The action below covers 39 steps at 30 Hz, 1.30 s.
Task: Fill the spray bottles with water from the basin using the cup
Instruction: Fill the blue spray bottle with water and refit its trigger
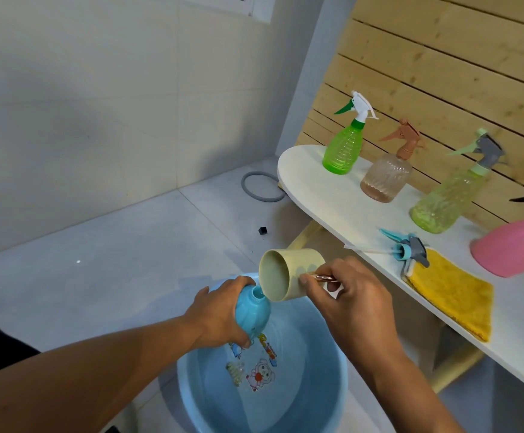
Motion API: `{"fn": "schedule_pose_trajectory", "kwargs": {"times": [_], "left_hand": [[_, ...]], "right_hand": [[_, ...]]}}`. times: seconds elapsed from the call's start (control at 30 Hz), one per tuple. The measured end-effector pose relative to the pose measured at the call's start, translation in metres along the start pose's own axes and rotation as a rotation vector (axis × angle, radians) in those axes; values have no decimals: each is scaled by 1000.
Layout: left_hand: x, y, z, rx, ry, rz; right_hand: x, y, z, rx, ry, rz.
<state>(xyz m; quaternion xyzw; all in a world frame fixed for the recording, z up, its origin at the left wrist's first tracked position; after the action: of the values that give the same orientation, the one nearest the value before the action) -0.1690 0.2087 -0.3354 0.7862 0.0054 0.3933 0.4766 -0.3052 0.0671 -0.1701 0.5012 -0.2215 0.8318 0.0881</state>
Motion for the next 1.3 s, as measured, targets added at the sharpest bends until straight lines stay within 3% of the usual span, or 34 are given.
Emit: {"fn": "schedule_pose_trajectory", "kwargs": {"times": [1.3], "left_hand": [[-12, -8, 11, -2, -12, 10]], "right_hand": [[15, -25, -9, 306, 177, -187]]}}
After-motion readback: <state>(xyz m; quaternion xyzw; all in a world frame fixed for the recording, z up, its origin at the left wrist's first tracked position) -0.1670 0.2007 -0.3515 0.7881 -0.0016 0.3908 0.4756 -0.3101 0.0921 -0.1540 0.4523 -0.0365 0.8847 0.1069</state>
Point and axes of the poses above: each hand's wrist, its own z-axis towards the middle knuckle, its own x-axis out of the back of the hand, y = z × x, the point moved 7 cm from there along z, towards the middle knuckle, and after that the axes turned 8 degrees about -z, right-handed, at the moved point
